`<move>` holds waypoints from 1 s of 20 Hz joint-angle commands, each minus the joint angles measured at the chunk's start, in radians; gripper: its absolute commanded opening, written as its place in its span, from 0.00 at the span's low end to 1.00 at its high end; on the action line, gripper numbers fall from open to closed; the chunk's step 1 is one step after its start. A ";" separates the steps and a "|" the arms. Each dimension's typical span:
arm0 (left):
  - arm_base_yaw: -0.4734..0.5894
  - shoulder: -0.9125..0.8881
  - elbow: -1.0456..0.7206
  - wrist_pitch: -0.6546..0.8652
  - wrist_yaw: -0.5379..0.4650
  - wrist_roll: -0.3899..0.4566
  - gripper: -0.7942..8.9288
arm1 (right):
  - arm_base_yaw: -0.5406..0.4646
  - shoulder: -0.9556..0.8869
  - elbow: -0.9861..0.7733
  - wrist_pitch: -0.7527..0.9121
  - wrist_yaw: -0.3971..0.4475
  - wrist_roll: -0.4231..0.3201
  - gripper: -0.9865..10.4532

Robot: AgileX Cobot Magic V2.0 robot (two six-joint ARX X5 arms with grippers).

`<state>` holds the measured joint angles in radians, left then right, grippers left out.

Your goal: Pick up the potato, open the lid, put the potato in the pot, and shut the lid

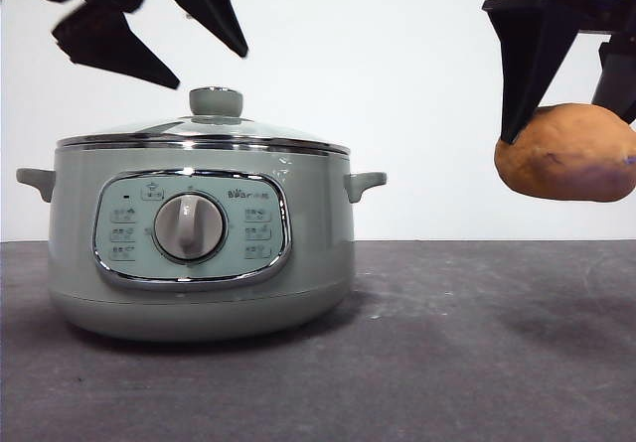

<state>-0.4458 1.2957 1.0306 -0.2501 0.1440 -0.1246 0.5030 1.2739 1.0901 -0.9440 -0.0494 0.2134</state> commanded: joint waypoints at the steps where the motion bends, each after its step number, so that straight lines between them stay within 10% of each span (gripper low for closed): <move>1: -0.014 0.032 0.005 0.014 -0.036 0.000 0.56 | 0.001 0.001 0.000 0.001 0.004 0.006 0.08; 4: -0.015 0.063 0.005 0.025 -0.041 0.024 0.54 | 0.001 0.001 0.000 0.002 0.004 0.006 0.08; 11: -0.021 0.078 0.005 0.023 -0.035 0.074 0.07 | 0.001 0.001 0.000 0.002 0.005 0.006 0.08; 20: -0.021 0.006 0.019 0.038 -0.038 0.074 0.07 | 0.001 0.001 0.000 0.010 0.004 0.006 0.08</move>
<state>-0.4633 1.3327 1.0321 -0.2543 0.1062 -0.0681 0.5030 1.2739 1.0901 -0.9394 -0.0486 0.2134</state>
